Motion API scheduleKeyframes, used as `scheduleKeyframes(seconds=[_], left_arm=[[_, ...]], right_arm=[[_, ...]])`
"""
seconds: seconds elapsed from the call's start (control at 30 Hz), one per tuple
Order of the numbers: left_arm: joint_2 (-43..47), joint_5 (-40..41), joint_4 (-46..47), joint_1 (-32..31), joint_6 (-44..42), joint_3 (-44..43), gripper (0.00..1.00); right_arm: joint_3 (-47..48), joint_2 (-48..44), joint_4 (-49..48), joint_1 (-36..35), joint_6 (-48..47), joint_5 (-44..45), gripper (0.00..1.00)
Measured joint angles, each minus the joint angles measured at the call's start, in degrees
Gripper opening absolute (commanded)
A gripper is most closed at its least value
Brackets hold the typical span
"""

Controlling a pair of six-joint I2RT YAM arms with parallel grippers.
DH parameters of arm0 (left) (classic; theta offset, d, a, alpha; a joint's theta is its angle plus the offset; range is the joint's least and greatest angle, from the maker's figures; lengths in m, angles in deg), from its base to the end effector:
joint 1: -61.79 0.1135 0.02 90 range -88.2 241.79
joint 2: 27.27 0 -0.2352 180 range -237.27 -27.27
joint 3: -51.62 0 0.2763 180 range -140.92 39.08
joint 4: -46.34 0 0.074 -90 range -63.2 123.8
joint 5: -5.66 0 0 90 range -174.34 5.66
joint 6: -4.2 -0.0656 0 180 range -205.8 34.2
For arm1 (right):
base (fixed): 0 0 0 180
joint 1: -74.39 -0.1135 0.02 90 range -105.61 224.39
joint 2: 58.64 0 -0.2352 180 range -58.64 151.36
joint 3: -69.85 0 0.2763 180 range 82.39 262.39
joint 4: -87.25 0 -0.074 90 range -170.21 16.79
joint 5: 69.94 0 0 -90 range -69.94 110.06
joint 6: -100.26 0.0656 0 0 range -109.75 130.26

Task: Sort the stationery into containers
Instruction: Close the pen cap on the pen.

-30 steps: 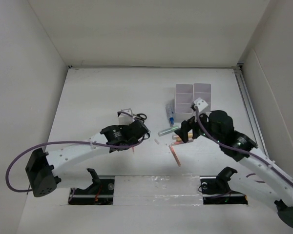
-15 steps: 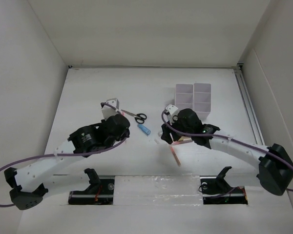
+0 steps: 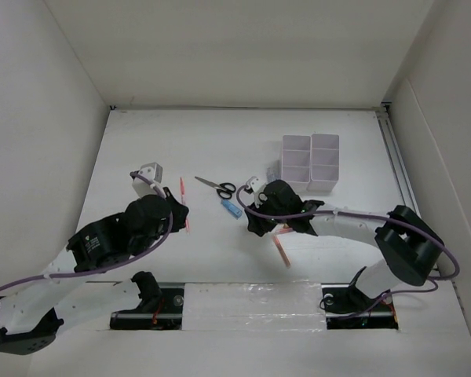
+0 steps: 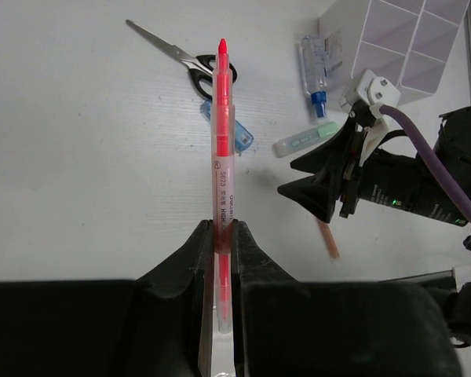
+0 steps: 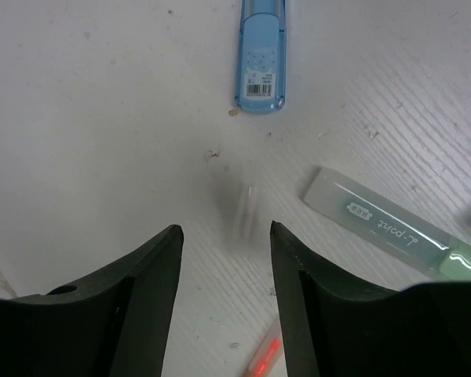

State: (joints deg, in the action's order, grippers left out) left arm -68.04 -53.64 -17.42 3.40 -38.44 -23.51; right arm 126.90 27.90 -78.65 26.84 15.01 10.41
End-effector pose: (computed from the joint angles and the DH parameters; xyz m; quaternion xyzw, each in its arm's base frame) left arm 0.1247 -0.1388 0.3590 -0.0529 0.8416 -0.2500 0.4759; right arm 0.2259 0.2633 0.1166 -0.3650 0.8406 0.2424 0.3184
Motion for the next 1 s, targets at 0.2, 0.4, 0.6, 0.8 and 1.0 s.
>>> scheduleKeyframes(seconds=[0.2, 0.4, 0.6, 0.8, 1.0], left_arm=[[-0.94, 1.07, -0.79, 0.0, 0.07, 0.31, 0.0], [-1.16, 2.14, -1.4, 0.0, 0.07, 0.31, 0.0], [0.17, 2.78, -2.12, 0.0, 0.61, 0.31, 0.0], [0.39, 3.15, -2.69, 0.0, 0.96, 0.31, 0.0], [-0.55, 3.19, -2.67, 0.0, 0.96, 0.28, 0.0]], right_arm=[[0.85, 2.49, -1.18, -0.44, 0.0, 0.87, 0.54], [0.9, 3.91, -1.29, -0.92, 0.0, 1.62, 0.44], [1.14, 4.76, -1.92, -0.92, 0.02, 1.73, 0.42], [1.14, 5.27, -2.05, -0.92, 0.02, 1.95, 0.42], [1.16, 6.99, -2.23, -0.92, 0.02, 2.14, 0.42]])
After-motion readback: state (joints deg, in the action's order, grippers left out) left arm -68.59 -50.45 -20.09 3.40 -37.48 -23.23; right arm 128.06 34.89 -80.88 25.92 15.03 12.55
